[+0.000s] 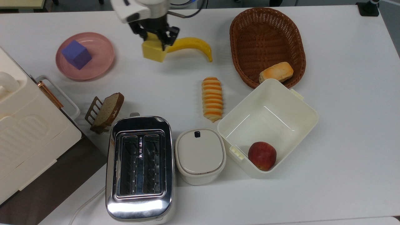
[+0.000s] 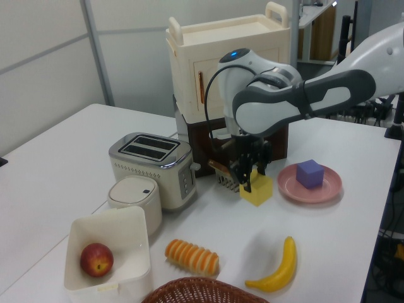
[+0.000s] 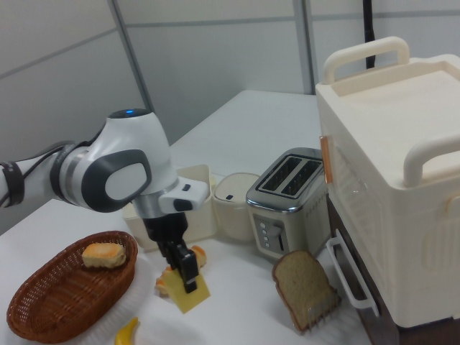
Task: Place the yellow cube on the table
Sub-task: 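Carry the yellow cube away from the plate and lower it to the table, then open the gripper to release the yellow cube on the table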
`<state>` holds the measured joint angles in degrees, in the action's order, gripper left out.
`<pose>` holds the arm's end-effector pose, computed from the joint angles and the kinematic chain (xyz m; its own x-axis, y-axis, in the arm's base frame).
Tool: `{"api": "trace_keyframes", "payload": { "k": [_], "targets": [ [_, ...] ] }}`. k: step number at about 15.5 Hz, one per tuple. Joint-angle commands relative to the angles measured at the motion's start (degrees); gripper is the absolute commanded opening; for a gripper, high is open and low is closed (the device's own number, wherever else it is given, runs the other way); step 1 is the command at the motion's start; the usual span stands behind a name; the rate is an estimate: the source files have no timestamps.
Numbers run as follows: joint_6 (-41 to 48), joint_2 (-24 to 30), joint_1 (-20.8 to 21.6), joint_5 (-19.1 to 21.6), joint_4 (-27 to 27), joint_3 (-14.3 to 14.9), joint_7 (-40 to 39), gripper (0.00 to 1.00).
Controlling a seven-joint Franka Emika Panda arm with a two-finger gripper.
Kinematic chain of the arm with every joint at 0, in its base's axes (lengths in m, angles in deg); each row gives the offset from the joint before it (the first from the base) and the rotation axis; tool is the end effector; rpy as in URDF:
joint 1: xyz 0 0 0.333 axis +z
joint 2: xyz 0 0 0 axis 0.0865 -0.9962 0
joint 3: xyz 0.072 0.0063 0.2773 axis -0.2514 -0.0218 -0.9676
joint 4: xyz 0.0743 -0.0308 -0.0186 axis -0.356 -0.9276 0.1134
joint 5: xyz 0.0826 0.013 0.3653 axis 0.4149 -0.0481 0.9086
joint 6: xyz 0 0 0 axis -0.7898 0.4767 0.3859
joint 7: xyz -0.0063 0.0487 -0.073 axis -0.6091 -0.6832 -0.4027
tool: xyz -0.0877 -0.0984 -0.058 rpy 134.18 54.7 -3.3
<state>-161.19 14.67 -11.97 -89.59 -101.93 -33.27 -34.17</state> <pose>0.5251 -0.0163 0.4039 0.9583 -0.2786 -0.0633 -0.2692 -0.9547 0.1270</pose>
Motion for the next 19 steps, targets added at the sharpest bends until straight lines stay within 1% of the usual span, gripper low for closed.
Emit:
{"api": "trace_keyframes", "payload": {
  "k": [1, 2, 3, 4, 5, 6, 9, 11, 14, 16, 19],
  "targets": [
    [2.1, -0.1, 2.6, -0.2, -0.5, 0.4, 0.9, 0.41],
    [2.1, -0.4, 2.8, -0.3, -0.6, 0.4, 0.9, 0.41],
    [2.1, -0.7, 2.7, -0.3, -0.6, 0.4, 0.8, 0.46],
    [2.1, -0.7, 2.7, -0.3, -0.5, 0.4, 0.8, 0.65],
    [2.0, -0.8, 2.7, -0.4, -0.4, 0.4, 0.7, 0.94],
    [1.9, -0.8, 2.7, -0.5, -0.3, 0.4, 0.5, 1.0],
    [1.7, -0.8, 3.0, -0.6, -0.2, 0.3, 0.4, 1.0],
    [1.7, -0.8, 3.0, -0.6, -0.2, -0.7, 0.5, 1.0],
    [1.8, -0.3, 2.7, -0.6, 0.3, -0.7, 0.5, 1.0],
    [2.4, 0.3, 2.5, -0.7, 2.4, -0.7, 0.7, 1.0],
    [6.1, 0.5, 2.9, -0.9, 7.4, 0.7, -0.5, 1.0]
  ]
}}
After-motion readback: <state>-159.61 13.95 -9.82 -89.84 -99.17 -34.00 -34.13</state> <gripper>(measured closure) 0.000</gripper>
